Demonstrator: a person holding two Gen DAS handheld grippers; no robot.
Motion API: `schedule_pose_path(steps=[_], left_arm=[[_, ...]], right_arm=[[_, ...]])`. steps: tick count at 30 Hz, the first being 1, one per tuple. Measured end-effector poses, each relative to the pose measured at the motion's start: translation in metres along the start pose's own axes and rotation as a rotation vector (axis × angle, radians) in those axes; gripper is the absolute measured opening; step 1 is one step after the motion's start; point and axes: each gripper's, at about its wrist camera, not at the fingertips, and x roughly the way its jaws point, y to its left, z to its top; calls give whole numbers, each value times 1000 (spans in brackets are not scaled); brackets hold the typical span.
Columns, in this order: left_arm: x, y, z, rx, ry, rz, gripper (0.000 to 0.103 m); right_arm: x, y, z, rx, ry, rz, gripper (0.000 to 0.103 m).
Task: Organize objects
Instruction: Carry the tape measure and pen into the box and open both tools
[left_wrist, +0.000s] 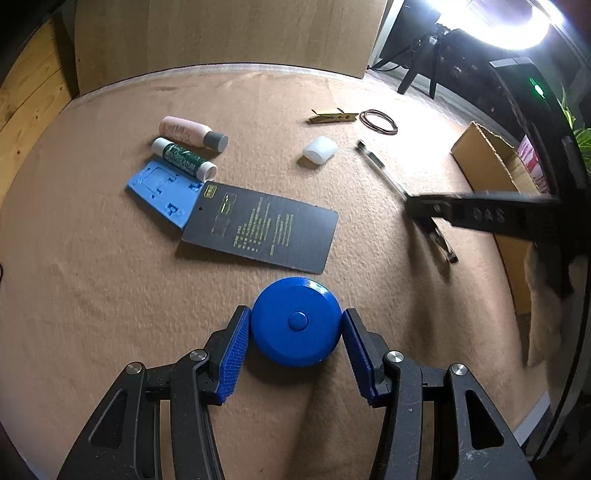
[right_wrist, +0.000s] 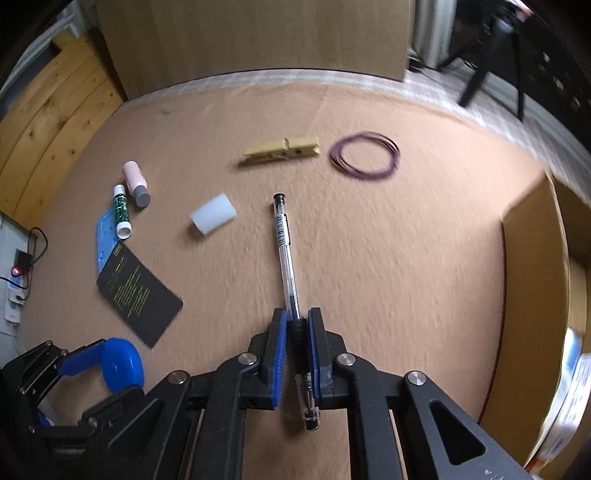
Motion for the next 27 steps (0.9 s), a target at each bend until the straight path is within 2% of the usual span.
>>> schedule_pose_path(steps=[10,17,27], left_arm=[[-15,4,-12,-14,-11,-12,54],[-29,-12,-4,13,-41,-35,54],[-43,-66,22,98,-92,-93,54]], right_arm=[[-34,-25,-48,140,-58,83,10],[-74,-36,-61,180,-141,109,10],[-127,-79,-84,236,-246,27,10]])
